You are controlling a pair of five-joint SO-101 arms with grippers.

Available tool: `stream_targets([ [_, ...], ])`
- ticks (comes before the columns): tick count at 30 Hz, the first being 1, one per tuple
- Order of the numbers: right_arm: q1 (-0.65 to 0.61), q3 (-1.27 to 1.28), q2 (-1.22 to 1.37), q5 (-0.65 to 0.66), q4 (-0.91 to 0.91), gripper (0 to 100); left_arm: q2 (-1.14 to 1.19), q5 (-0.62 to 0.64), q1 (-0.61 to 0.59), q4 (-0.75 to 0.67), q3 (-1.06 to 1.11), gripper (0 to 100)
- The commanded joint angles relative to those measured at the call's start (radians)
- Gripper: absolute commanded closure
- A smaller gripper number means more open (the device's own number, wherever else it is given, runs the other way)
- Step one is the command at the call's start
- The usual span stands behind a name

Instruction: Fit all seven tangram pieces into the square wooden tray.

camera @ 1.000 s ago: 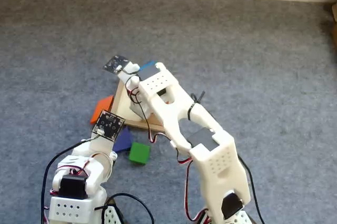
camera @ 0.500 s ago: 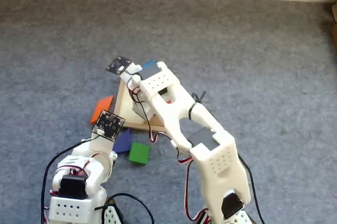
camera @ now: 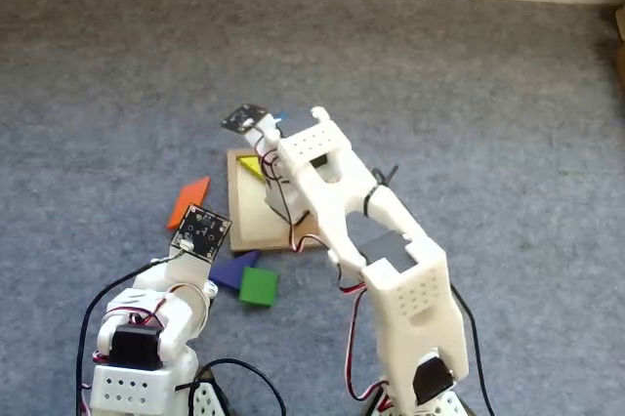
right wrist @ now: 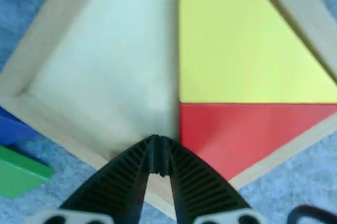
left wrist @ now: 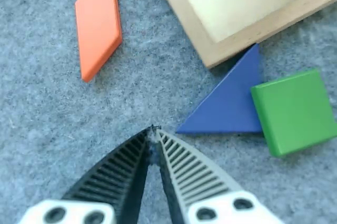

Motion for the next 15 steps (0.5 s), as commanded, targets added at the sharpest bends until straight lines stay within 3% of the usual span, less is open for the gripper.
stream_targets([
  [1, 0.047, 0.053, -0.088, 0.011, 0.004, 97.4, -0.005, 0.006, -0.004, 0.005, 0.019, 99],
  [15, 0.065, 0.541, -0.535, 0.006, -0.259, 97.4, -0.005, 0.006, -0.004, 0.005, 0.019, 99],
])
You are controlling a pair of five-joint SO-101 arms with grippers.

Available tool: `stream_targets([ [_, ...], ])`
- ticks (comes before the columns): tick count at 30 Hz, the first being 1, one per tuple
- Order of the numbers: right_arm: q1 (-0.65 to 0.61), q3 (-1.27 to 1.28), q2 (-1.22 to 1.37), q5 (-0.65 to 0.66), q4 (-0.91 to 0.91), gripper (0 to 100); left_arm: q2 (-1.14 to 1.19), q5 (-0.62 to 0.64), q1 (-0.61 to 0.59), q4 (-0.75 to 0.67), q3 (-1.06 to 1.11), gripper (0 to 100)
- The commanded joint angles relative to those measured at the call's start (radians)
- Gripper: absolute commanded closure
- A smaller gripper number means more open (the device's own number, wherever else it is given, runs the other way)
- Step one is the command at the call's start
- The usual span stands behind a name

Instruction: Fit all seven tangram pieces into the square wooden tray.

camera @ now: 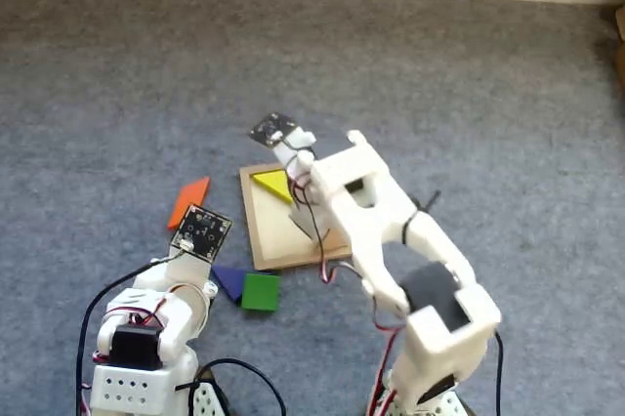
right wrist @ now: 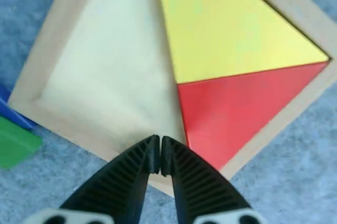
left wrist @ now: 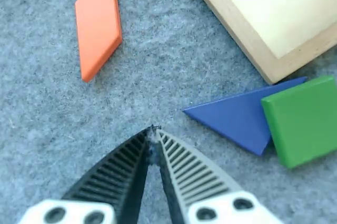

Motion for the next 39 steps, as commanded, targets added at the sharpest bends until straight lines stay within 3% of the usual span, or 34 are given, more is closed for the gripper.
stream_targets([
  [1, 0.022, 0.05, -0.162, 0.003, -0.056, 97.4, -0.005, 0.006, -0.004, 0.005, 0.019, 99],
  [10, 0.056, 0.067, -0.34, -0.048, -0.047, 97.4, -0.005, 0.006, -0.004, 0.005, 0.019, 99],
  [15, 0.071, 0.097, -0.489, -0.087, 0.068, 97.4, -0.005, 0.006, -0.004, 0.005, 0.019, 99],
  [23, 0.11, 0.387, -0.828, -0.089, 0.071, 97.4, -0.005, 0.006, -0.004, 0.005, 0.019, 99],
  [39, 0.329, 0.886, -1.44, -0.087, 0.071, 97.4, -0.005, 0.006, -0.004, 0.005, 0.019, 99],
])
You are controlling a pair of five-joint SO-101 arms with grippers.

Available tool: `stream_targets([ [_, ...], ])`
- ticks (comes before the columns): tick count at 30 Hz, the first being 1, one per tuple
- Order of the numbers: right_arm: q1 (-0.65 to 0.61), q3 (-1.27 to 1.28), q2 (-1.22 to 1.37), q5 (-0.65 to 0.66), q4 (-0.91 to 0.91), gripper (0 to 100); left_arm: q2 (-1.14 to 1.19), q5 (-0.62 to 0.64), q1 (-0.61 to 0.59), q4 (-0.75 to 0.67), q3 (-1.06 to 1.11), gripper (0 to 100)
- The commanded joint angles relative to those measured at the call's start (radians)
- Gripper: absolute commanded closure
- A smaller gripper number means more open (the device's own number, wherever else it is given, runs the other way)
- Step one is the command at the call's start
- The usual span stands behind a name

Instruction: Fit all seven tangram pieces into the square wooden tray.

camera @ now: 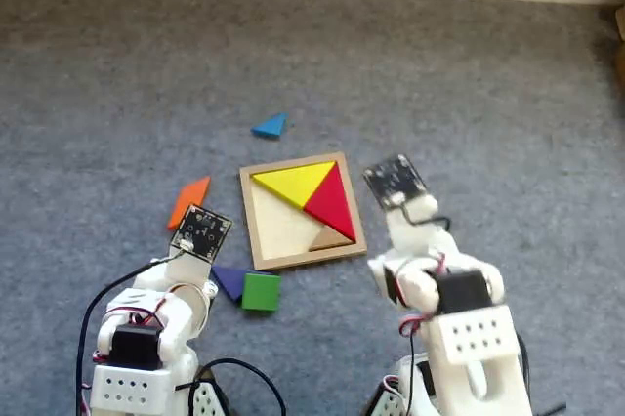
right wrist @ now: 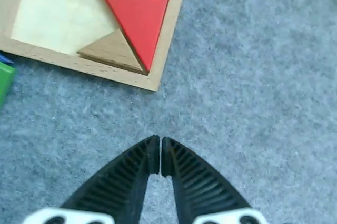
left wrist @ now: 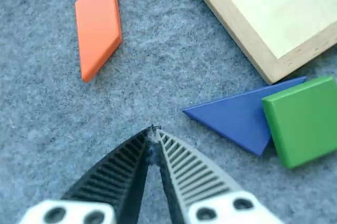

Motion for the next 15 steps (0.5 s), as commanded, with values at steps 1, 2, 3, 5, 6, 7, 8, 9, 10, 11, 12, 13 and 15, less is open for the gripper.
stream_targets([
  [1, 0.033, 0.073, -0.173, -0.006, 0.01, 97.4, -0.005, 0.006, -0.004, 0.005, 0.019, 99],
  [2, 0.033, 0.107, -0.214, -0.006, 0.01, 97.4, -0.005, 0.006, -0.004, 0.005, 0.019, 99],
  [3, 0.033, 0.142, -0.257, -0.006, 0.01, 97.4, -0.005, 0.006, -0.004, 0.005, 0.019, 99],
  [5, 0.039, 0.203, -0.34, -0.006, 0.008, 97.4, -0.005, 0.006, -0.004, 0.005, 0.019, 99],
  [6, 0.048, 0.232, -0.378, -0.006, -0.007, 97.4, -0.005, 0.006, -0.004, 0.005, 0.019, 99],
  [7, 0.059, 0.266, -0.415, -0.006, -0.024, 97.4, -0.005, 0.006, -0.004, 0.005, 0.019, 99],
  [8, 0.07, 0.303, -0.452, -0.006, -0.038, 97.4, -0.005, 0.006, -0.004, 0.005, 0.019, 99],
  [9, 0.077, 0.34, -0.487, -0.006, -0.051, 97.4, -0.005, 0.006, -0.004, 0.005, 0.019, 99],
  [10, 0.082, 0.38, -0.522, -0.006, -0.065, 97.4, -0.005, 0.006, -0.004, 0.005, 0.019, 99],
  [11, 0.082, 0.418, -0.559, -0.006, -0.076, 97.4, -0.005, 0.006, -0.004, 0.005, 0.019, 99],
  [12, 0.084, 0.455, -0.595, -0.006, -0.082, 97.4, -0.005, 0.006, -0.004, 0.005, 0.019, 99],
  [13, 0.084, 0.489, -0.63, -0.006, -0.085, 97.4, -0.005, 0.006, -0.004, 0.005, 0.019, 99],
  [15, 0.084, 0.545, -0.694, -0.008, -0.085, 97.4, -0.005, 0.006, -0.004, 0.005, 0.019, 99],
])
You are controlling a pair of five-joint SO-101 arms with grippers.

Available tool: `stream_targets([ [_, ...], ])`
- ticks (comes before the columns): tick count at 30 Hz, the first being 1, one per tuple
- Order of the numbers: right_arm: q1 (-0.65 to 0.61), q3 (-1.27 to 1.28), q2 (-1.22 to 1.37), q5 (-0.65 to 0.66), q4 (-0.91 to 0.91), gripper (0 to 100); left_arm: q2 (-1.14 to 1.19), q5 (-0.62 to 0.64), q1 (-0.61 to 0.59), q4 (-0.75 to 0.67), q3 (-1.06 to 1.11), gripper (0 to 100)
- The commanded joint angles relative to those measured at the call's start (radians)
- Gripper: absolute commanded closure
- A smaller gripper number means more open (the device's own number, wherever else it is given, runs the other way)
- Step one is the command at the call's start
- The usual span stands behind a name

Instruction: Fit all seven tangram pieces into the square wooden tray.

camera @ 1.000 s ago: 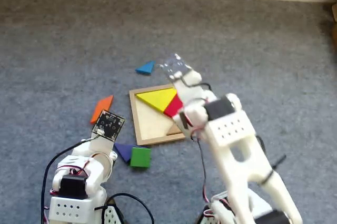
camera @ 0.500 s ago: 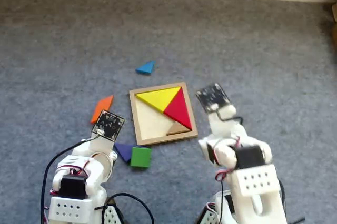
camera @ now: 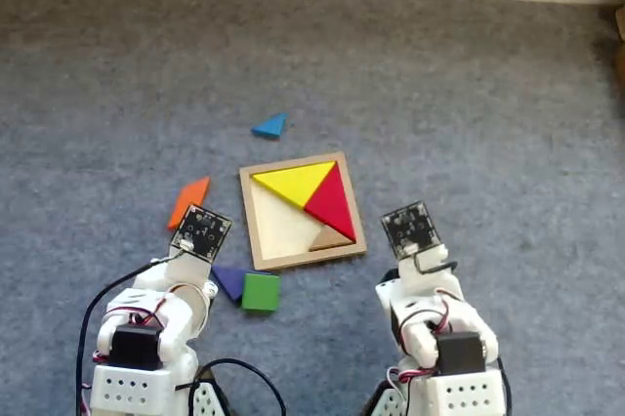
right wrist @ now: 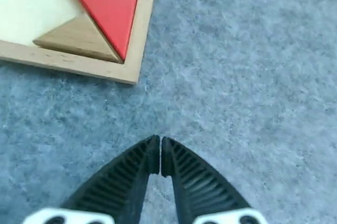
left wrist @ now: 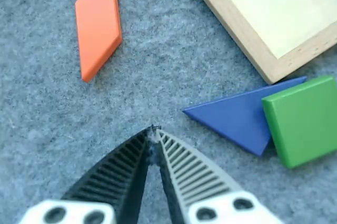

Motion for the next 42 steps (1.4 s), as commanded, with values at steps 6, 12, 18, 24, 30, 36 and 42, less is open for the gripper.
stream_targets([
  [6, 0.01, 0.13, -0.082, -0.008, -0.035, 97.4, -0.005, 0.006, -0.002, 0.005, 0.019, 99],
  [12, 0.01, 0.157, -0.084, -0.008, -0.024, 97.4, -0.005, 0.006, -0.001, 0.005, 0.019, 99],
  [18, 0.01, 0.157, -0.084, -0.003, -0.024, 97.4, -0.008, 0.003, -0.007, 0.005, 0.012, 99],
  [24, 0.01, 0.157, -0.084, -0.002, -0.024, 97.4, -0.008, 0.003, -0.096, 0.005, -0.15, 99],
  [30, 0.01, 0.157, -0.084, -0.002, -0.024, 97.4, -0.007, -0.112, -0.142, 0.005, -0.252, 99],
  [36, 0.01, 0.157, -0.084, -0.002, -0.024, 97.4, 0.004, -0.167, -0.13, 0.026, -0.341, 95],
  [42, 0.01, 0.157, -0.084, -0.002, -0.024, 97.4, 0.252, -0.167, -0.048, 0.071, -0.427, 88],
])
